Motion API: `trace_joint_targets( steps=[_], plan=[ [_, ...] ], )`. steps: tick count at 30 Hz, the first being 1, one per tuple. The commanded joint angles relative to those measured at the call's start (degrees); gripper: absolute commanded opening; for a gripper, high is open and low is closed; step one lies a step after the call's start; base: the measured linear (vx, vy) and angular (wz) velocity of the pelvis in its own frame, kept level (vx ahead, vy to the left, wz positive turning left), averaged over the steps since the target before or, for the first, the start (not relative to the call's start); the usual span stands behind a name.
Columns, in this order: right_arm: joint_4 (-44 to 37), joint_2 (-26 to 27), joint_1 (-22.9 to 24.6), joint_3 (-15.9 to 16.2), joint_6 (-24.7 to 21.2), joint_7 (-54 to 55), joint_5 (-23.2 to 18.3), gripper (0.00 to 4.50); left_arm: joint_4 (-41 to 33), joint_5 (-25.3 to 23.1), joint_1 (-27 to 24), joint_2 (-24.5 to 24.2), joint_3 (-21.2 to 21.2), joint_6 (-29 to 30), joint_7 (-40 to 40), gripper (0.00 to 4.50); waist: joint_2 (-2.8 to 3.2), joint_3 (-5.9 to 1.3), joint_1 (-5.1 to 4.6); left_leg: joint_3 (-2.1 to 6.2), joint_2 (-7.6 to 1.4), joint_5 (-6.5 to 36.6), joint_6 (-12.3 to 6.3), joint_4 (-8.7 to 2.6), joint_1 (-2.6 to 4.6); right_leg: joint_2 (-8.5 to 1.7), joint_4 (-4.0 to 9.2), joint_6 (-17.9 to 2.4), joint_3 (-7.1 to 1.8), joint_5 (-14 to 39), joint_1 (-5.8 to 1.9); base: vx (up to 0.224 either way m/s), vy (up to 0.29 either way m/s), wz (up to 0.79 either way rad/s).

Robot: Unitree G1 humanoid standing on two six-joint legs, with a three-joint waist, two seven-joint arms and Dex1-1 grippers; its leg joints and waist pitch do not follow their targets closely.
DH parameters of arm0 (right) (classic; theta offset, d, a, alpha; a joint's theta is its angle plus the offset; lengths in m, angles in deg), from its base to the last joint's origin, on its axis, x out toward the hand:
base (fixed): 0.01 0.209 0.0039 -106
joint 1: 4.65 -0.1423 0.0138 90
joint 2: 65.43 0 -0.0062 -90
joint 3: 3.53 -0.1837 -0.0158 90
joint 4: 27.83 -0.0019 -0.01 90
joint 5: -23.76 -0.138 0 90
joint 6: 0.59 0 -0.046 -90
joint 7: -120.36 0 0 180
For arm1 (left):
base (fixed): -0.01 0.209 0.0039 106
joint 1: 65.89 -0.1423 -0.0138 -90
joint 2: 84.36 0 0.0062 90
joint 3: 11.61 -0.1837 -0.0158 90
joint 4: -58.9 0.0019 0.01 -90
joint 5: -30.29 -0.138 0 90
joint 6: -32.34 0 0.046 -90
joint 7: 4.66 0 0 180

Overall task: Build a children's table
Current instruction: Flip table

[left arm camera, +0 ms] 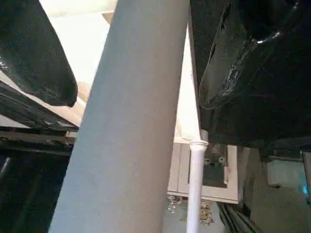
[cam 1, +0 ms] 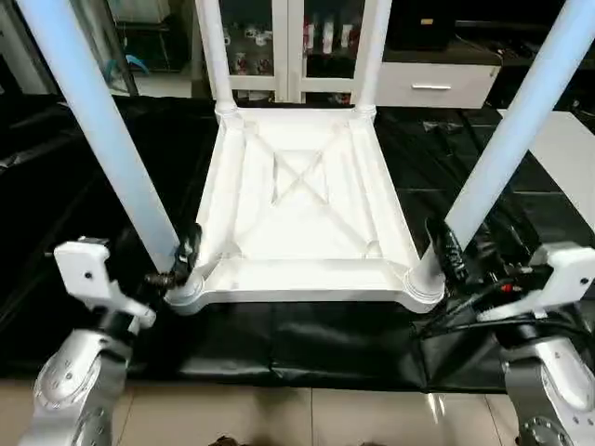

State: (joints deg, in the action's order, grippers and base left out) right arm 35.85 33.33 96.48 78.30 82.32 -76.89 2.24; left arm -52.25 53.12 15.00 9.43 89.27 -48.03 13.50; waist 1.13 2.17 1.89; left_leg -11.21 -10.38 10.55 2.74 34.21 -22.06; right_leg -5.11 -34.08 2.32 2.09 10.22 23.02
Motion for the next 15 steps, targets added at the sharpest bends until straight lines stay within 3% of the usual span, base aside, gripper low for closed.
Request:
trace_joint_targets(
  steps=[1, 8, 13, 15],
  plan=[
    [-1.7, 0.4, 0.5, 0.3, 0.7, 0.0, 0.4, 4.45, -1.3, 0.1, -0.6, -0.1, 0.4, 0.3, -0.1, 4.5, 0.16, -2.32, -0.17, 1.71, -2.21, 24.4, 1.46, -5.26, 1.14, -1.62, 5.15, -4.0, -1.78, 22.1, -0.87, 0.0, 0.0, 0.0],
    [-3.8, 0.6, 3.2, 2.2, 1.6, 1.5, 3.1, 4.45, -3.1, -2.9, -3.1, 1.0, 0.5, 1.0, -4.5, 4.5, 0.24, -2.26, -0.3, 1.89, -2.19, 25.8, 1.89, -5.33, 1.17, -1.61, 5.53, -2.4, -1.75, 24.5, -0.68, 0.0, 0.0, 0.0],
    [-3.9, 0.5, 3.6, 3.3, 1.3, 1.4, 3.4, 4.45, -2.8, -3.8, -2.2, 0.7, -0.1, -0.1, -4.2, 4.5, 0.26, -2.19, -0.36, 2.07, -2.13, 27.2, 2.08, -5.35, 1.3, -1.54, 5.74, -1.8, -1.69, 26.2, -0.48, 0.0, 0.0, 0.0],
    [-4.0, 0.4, 3.6, 3.3, 1.3, 1.5, 3.5, 4.45, -2.9, -4.1, -1.7, 0.4, -0.3, 0.2, -4.6, 4.5, 0.18, -2.55, -0.43, 1.8, -2.03, 19.2, 0.7, -4.95, 0.12, -1.08, 5.34, -4.1, -1.75, 16.3, -0.33, 0.0, 0.0, 0.0]
  ],
)
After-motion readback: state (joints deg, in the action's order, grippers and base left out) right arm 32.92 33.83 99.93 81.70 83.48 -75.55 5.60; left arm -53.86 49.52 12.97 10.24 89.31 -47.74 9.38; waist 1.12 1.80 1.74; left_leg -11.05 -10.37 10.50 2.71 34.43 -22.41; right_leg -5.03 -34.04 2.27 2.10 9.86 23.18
